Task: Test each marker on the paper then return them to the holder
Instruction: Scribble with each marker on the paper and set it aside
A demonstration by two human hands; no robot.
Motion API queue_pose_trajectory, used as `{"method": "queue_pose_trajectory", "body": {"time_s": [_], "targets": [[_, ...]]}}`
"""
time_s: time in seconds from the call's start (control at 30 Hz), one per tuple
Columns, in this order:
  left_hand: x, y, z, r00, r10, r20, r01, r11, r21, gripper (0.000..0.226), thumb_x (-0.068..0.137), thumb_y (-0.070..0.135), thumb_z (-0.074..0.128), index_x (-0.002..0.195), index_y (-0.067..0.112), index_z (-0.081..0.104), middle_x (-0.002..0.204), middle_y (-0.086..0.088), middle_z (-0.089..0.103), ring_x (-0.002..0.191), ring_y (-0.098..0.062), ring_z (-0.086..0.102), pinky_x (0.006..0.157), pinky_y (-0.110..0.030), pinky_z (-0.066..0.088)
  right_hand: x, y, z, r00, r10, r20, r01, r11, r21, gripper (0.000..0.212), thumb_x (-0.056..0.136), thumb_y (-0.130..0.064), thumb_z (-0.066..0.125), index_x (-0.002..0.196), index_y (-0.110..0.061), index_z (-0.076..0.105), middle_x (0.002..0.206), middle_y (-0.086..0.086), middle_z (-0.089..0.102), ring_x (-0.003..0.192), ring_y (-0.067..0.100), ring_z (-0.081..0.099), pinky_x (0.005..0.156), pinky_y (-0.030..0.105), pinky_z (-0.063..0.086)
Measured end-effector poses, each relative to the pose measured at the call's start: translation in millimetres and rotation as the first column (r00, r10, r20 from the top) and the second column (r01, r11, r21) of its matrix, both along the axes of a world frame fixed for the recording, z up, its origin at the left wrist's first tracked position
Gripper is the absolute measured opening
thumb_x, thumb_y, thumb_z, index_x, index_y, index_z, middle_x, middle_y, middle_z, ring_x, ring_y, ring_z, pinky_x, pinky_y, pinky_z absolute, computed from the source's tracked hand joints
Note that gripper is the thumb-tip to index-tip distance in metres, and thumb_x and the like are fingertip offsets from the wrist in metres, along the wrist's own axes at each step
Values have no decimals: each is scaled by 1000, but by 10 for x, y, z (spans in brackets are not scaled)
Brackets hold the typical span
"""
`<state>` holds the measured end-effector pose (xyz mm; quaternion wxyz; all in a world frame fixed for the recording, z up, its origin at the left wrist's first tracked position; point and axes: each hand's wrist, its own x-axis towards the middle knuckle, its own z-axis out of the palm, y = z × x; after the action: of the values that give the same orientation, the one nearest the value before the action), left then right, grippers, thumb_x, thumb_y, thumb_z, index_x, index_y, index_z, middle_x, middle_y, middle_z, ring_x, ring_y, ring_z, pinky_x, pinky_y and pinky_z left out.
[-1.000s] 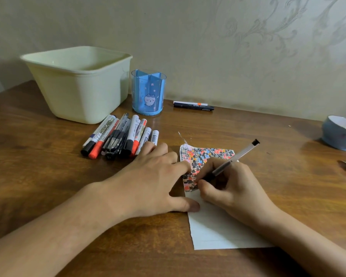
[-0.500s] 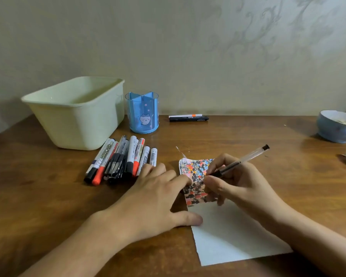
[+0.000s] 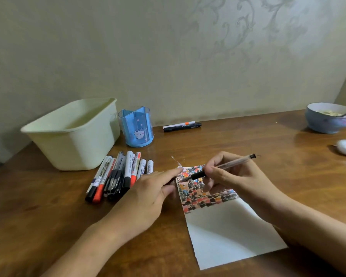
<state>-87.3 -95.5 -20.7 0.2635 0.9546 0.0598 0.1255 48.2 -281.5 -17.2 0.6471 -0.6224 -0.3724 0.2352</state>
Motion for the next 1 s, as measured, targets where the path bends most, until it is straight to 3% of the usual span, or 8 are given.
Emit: {"method": "queue_pose_trajectory", "body": {"time_s": [0.1,0.2,0.7,0.83,1.0], "targets": [[0,24,0,999,29,30,-27,998,-65,32,100,24,54,122,47,53,96,27,67,102,25,51,77,1,39,-18,5,4,1000,18,-21,-17,1000,26,17,85,-23,70,88,-6,69,77,19,71,77,28,71,70,32,58],[-10,1,10,999,34,26,-32,994,-106,20,98,23,57,112,37,55,95,30,67,101,21,55,77,2,39,-37,22,-14,998,22,-50,-20,999,38,25,84,-23,67,92,0,67,78,19,72,75,25,71,68,28,57],[-21,-19,22,1000,2,23,1,992,-124,14,98,21,56,108,31,55,93,34,60,98,26,52,74,3,38,-35,44,-72,1000,4,-5,-4,1000,6,20,88,-23,66,92,-3,62,81,21,73,78,28,72,73,35,58],[-15,-30,33,999,-9,32,12,993,-117,14,97,21,56,110,27,56,94,34,60,98,25,53,74,2,38,-10,41,-61,999,-40,-34,42,998,48,9,94,-13,62,87,-7,61,75,19,71,74,27,71,70,36,56],[-23,-40,29,1000,-16,24,18,995,-101,11,97,26,57,106,30,55,87,40,62,97,21,55,75,0,39,-43,31,-72,999,46,6,-47,999,3,18,88,-22,69,92,-5,65,84,17,74,81,28,73,71,33,58]]}}
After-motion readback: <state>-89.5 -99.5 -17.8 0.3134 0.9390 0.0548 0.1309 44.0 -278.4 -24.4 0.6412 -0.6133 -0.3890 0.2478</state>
